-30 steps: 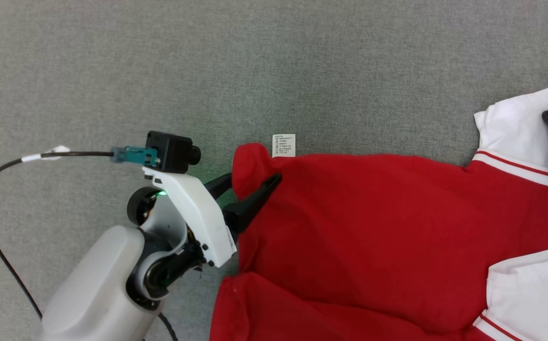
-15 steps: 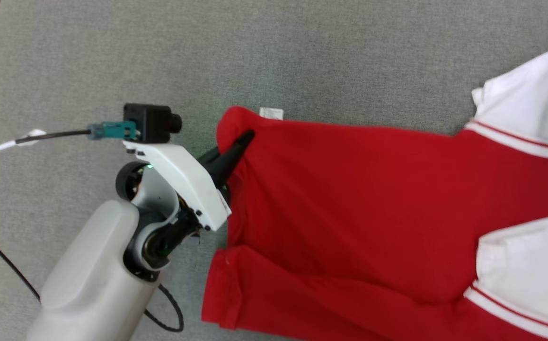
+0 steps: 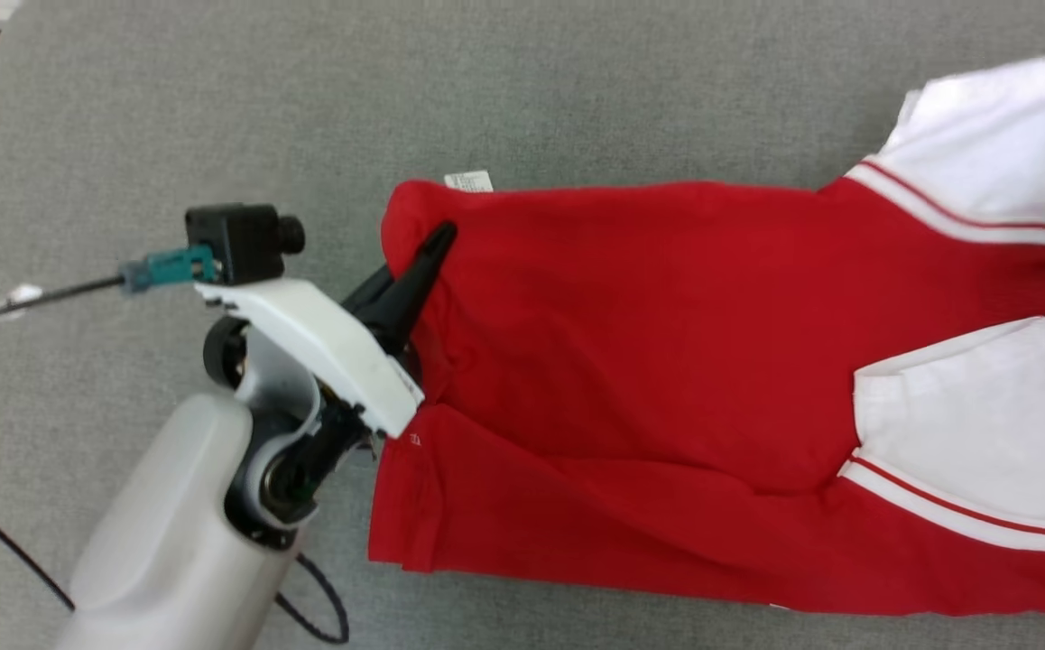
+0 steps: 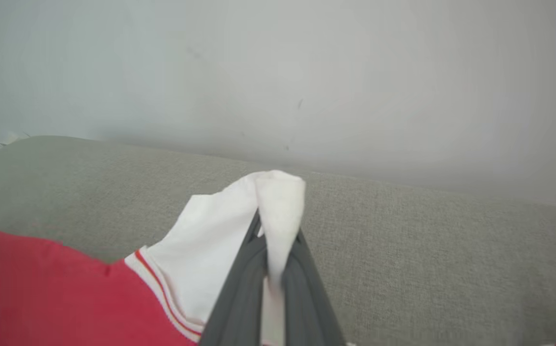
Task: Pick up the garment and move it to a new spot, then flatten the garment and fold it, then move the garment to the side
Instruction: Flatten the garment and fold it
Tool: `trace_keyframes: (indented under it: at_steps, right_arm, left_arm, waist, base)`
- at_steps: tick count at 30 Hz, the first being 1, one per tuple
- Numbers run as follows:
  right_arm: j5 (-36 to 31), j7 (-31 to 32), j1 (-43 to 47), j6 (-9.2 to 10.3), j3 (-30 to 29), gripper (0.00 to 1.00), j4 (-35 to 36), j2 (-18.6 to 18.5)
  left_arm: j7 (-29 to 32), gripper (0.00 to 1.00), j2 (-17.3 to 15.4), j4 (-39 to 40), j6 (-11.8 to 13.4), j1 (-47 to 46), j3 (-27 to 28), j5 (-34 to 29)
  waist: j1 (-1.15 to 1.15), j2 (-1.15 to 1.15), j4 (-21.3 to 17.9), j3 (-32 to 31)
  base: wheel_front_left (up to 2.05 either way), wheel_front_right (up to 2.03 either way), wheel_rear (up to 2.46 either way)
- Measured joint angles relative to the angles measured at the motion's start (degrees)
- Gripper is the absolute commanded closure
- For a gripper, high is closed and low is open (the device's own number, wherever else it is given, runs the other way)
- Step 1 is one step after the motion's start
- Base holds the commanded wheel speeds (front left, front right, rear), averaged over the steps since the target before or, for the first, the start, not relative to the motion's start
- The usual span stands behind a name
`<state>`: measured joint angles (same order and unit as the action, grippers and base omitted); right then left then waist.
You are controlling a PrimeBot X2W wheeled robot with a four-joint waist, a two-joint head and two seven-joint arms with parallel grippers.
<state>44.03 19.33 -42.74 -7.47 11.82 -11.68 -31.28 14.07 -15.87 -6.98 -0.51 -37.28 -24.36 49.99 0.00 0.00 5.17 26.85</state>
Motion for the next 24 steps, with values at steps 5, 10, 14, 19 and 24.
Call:
trace_keyframes:
  at_steps: [5, 10, 14, 19, 24]
  right_arm:
    - [3.00, -3.19, 12.07, 0.00, -1.31, 1.00, 8.24, -2.09]
    - [4.17, -5.39, 24.54, 0.00, -2.78, 1.00, 14.08, -2.10]
    - [4.20, -7.37, 31.77, 0.00, -3.14, 1.00, 15.63, -0.11]
    - [3.49, -9.73, 35.62, 0.00, -2.86, 1.00, 14.93, 1.40]
    - [3.52, -10.83, 36.89, 0.00, -1.57, 1.00, 13.44, 2.16]
  left_arm:
    - [-2.31, 1.00, -0.53, 4.71, 0.69, 6.62, 1.19, 1.14]
    - [-4.45, 1.00, -1.29, 10.72, 2.93, 15.40, 2.25, 2.08]
    - [-5.13, 1.00, -1.12, 13.82, 4.11, 22.43, 2.15, 3.91]
    - [-6.66, 1.00, -1.07, 14.75, 4.90, 27.67, 2.79, 4.98]
    - [-7.43, 1.00, -1.44, 14.71, 5.12, 29.52, 3.41, 5.14]
  waist:
    - [0.00, 0.00, -1.18, -2.49]
    - [-0.01, 0.00, -2.83, -5.35]
    - [-0.01, 0.00, -4.47, -6.96]
    - [-0.01, 0.00, -5.94, -8.19]
    - [-0.01, 0.00, -6.54, -9.27]
  base:
    - [0.00, 0.00, 0.00]
    - [0.00, 0.00, 0.00]
    - [0.00, 0.00, 0.00]
    - [0.00, 0.00, 0.00]
    - [0.00, 0.00, 0.00]
